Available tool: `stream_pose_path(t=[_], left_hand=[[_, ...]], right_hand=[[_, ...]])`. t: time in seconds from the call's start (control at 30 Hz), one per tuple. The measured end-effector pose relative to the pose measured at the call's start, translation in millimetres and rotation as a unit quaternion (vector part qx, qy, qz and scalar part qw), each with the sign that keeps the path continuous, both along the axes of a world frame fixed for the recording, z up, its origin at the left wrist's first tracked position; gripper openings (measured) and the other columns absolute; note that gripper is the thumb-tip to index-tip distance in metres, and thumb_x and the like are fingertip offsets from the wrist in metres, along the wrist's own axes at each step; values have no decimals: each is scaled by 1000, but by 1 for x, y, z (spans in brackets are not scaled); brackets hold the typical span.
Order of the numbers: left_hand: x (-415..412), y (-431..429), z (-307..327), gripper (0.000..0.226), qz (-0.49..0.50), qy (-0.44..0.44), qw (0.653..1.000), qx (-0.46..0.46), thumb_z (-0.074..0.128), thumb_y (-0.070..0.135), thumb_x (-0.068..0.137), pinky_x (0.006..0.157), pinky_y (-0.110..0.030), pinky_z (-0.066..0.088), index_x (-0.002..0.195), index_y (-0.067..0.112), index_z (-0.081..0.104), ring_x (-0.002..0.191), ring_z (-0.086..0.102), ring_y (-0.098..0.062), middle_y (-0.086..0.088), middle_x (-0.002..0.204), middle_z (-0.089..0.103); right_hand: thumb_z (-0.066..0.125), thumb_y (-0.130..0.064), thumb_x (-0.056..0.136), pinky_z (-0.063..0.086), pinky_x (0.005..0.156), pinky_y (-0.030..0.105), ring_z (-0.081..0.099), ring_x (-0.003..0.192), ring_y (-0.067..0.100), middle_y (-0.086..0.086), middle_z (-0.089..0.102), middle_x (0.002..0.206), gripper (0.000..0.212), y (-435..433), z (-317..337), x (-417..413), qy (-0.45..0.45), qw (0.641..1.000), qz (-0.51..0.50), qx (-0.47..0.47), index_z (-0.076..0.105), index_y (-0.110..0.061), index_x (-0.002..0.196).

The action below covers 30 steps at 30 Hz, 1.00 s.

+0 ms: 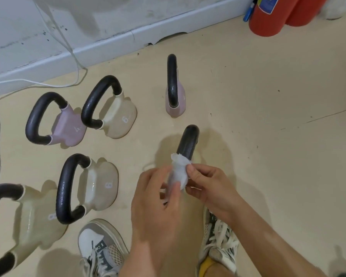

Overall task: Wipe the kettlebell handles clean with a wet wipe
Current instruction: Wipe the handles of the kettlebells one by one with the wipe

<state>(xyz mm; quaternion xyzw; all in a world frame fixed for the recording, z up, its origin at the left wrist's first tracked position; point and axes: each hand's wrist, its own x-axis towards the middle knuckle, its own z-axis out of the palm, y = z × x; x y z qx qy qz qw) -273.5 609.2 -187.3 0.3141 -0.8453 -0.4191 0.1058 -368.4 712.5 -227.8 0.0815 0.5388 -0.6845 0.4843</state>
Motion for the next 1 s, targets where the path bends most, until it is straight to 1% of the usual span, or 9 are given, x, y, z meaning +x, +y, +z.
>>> stream_pose_path(t=[0.1,0.33,0.53,0.6,0.73,0.8,0.87,0.93,1.0], left_hand=[[-12,3,-11,29,-54,-91,994,-16,51,46,91,74,-24,47,118,36,48,91,52,-4,19,100,52],[-67,14,-22,51,-93,-233,942,-224,36,40,101,54,-28,41,142,11,26,84,64,-22,-3,110,55],[-141,4,-11,24,-200,-322,872,-309,40,13,95,63,-31,34,118,10,48,88,59,-25,-8,105,59],[-164,1,-16,22,-280,-363,820,-341,44,8,92,64,-31,37,108,12,58,84,55,-23,-6,97,60],[-200,6,-58,12,-314,-483,757,-308,50,1,89,28,-27,40,88,-1,62,70,58,-32,-12,93,61],[-209,8,-87,25,-305,-494,769,-268,33,-13,93,10,-30,15,108,-19,53,87,53,-55,-36,118,52],[-213,7,-93,29,-347,-508,748,-250,21,-20,92,10,-29,0,114,-30,38,62,40,-63,-47,128,39],[-207,4,-75,20,-353,-508,742,-257,39,-11,93,12,-29,21,105,-19,54,30,41,-49,-35,112,57],[-200,0,-51,11,-396,-491,715,-301,54,6,90,41,-28,49,89,2,64,47,58,-28,-9,83,61]], right_hand=[[62,-20,86,55,86,34,68,87,24,16,73,98,30,-1,-6,3,-56,997,-44,-34,73,0,105],[46,4,95,47,47,20,56,46,8,1,64,59,21,-7,-2,-16,-30,995,-92,13,66,0,88],[46,0,92,51,52,21,58,64,14,9,66,84,25,-17,6,-53,109,980,-87,143,56,-11,112],[46,0,92,52,51,21,60,66,18,14,67,90,28,-18,3,-64,112,977,-83,164,54,-12,116],[50,3,91,52,49,22,66,66,20,15,71,93,29,-11,-10,-74,88,977,-55,185,56,-9,117],[51,4,89,53,52,25,67,71,22,19,72,94,28,-6,-16,-74,65,982,-54,168,59,-7,114],[52,6,88,53,53,26,67,73,24,20,73,95,28,-3,-19,-72,46,986,-65,149,60,-7,112],[50,7,88,54,55,26,68,77,25,18,73,97,31,-3,-21,-73,51,987,-72,135,60,-8,114],[47,7,89,56,63,29,68,83,24,16,71,102,36,-4,-21,-76,75,988,-64,121,61,-12,116]])
